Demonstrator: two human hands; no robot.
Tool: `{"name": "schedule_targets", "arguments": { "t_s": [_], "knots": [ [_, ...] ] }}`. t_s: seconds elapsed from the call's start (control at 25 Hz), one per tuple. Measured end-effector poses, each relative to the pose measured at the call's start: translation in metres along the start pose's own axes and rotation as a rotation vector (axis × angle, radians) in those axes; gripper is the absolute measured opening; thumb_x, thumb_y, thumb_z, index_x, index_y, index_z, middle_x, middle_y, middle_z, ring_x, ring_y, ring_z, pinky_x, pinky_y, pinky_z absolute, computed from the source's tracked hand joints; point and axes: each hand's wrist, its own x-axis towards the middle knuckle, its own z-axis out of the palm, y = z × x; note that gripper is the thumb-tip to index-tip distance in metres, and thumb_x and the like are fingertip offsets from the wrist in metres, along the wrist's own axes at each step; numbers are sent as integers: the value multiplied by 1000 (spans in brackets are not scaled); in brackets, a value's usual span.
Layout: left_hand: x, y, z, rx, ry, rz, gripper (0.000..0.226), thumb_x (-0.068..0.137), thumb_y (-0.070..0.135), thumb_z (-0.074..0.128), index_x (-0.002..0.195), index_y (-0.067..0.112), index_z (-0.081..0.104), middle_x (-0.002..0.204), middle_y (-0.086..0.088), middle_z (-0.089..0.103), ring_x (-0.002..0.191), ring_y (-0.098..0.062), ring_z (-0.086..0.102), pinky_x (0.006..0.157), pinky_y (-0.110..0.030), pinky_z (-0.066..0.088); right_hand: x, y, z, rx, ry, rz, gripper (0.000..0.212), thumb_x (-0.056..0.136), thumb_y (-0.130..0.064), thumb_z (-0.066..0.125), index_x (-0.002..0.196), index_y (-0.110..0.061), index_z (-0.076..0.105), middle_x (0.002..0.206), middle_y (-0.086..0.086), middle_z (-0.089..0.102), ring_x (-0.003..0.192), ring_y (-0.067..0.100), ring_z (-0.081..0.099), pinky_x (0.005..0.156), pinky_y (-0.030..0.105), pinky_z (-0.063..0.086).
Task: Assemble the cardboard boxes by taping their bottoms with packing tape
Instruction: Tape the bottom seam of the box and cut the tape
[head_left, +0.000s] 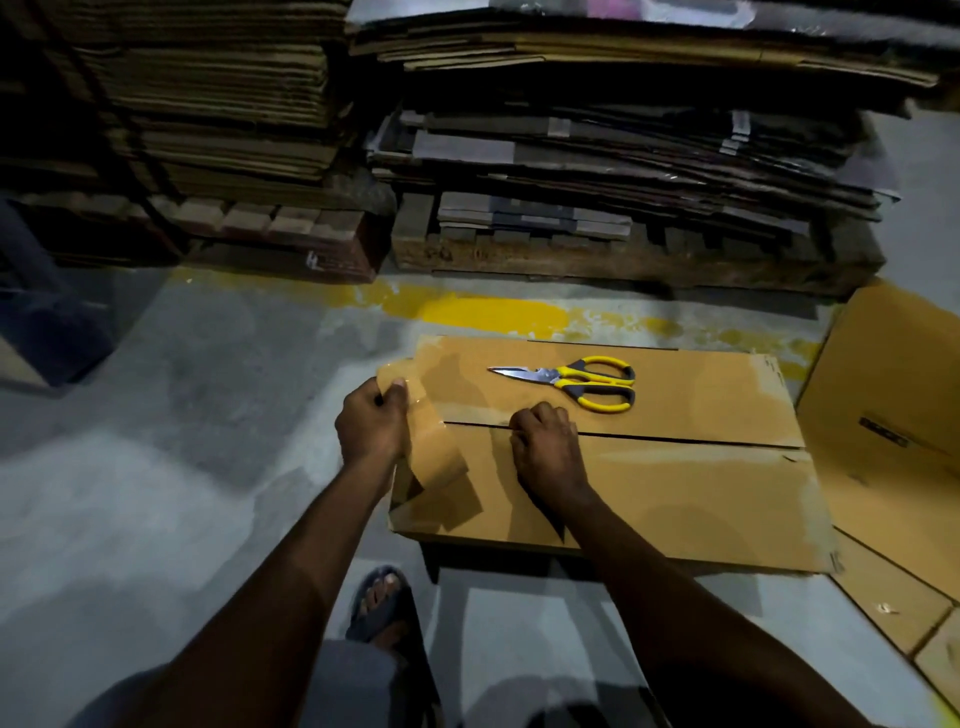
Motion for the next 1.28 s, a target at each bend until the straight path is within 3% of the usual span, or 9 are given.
{"name": "schedule_targets", "arguments": {
  "t_s": [0.12,0.24,0.4,0.56,0.72,0.88,1.04,1.16,1.28],
  "knots": [
    [6,-5,6,88,52,-32,27,96,34,52,95,12,67,96,-12,68,92,-36,61,82,-42,51,-4,-9,7,-19,35,-23,42,83,-35,57,123,-23,57,126,5,52,121,31,44,102,46,36],
    [20,-18,15,-16,1,-111,29,96,30,53,99,7,68,100,-16,68,95,-36,62,88,-45,51,-11,-3,20,-107,14,-90,46,95,-40,47,138,-23,47,149,8,43,142,34,31,116,55,21],
    [30,-42,30,-147,-15,-247,26,95,28,55,100,6,67,101,-15,68,96,-35,63,91,-49,51,-9,4,21,-21,18,-213,44,94,-38,56,134,-20,51,143,8,48,141,28,33,115,56,27],
    [25,-52,48,-311,47,-344,24,94,31,58,103,11,68,104,-12,68,96,-32,63,91,-47,52,-9,-4,18,176,-81,-247,89,75,-62,68,146,-17,39,150,4,43,144,22,30,121,48,18],
    [24,-54,47,-294,78,-297,25,97,36,53,98,15,67,102,-10,67,98,-31,62,91,-45,51,-1,-17,19,146,-13,-189,75,74,-45,71,140,-20,46,142,0,52,138,22,39,117,52,23],
    [31,-67,37,-120,180,-250,33,97,30,55,103,2,71,102,-17,69,97,-32,62,86,-35,47,2,-36,23,251,12,-189,69,82,-40,57,146,-20,40,144,2,50,137,22,39,117,61,14],
    [41,-77,39,-287,126,-298,17,90,17,65,102,10,74,95,-9,73,85,-23,66,85,-40,55,6,-39,24,366,-10,-169,76,80,-35,57,151,-25,30,145,-2,46,138,14,35,119,56,0],
    [53,-84,41,-399,79,-351,8,87,15,67,90,14,75,80,-1,72,77,-19,66,83,-42,57,11,-43,28,310,31,-159,69,76,-37,62,141,-21,41,136,0,54,131,18,44,119,59,6],
    [63,-92,43,-495,15,-403,10,87,20,69,78,18,73,76,-2,71,79,-22,67,81,-48,58,22,-50,32,260,81,-102,73,64,-34,83,127,-18,51,122,0,60,118,16,48,116,50,22]
  ]
}}
